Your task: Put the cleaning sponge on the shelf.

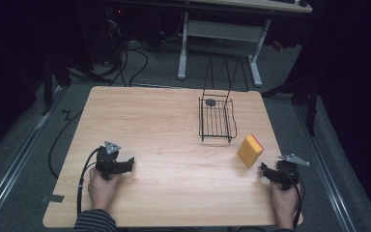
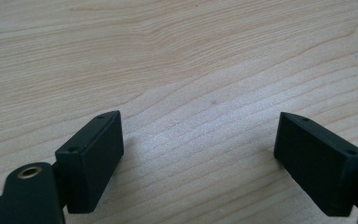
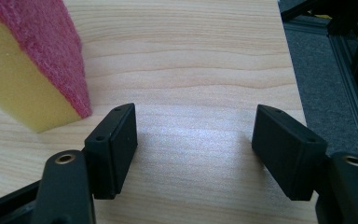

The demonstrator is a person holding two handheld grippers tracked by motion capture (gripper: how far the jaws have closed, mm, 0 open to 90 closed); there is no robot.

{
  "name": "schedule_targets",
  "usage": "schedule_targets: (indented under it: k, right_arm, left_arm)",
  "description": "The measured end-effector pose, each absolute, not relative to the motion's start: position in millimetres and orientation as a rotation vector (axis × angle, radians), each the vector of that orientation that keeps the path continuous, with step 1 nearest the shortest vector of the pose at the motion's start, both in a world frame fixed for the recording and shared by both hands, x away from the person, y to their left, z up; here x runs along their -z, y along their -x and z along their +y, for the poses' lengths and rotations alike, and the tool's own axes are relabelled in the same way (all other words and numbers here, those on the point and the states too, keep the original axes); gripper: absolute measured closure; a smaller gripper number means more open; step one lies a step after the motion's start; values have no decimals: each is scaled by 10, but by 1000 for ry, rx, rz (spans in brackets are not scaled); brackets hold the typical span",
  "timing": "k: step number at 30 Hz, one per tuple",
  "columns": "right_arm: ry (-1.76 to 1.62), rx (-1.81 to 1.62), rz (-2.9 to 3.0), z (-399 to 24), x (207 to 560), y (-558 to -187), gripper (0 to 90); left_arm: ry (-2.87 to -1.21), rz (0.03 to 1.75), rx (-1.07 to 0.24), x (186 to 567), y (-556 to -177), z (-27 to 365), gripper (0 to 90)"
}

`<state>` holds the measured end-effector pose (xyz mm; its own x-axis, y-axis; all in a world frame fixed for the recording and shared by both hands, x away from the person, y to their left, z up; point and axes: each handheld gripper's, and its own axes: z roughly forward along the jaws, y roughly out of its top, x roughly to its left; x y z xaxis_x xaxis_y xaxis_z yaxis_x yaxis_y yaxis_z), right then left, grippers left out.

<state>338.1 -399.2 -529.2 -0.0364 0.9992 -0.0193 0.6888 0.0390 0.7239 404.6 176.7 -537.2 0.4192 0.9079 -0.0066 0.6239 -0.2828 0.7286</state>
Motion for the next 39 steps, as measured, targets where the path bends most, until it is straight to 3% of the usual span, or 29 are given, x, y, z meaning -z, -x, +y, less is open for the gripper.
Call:
schedule_targets:
  k: [39]
  right_arm:
    - [-1700,-742,1795,-3989,5289,-3378,302]
  left_arm:
    - [-2015,1291,-549,5371,-4046,1769,162]
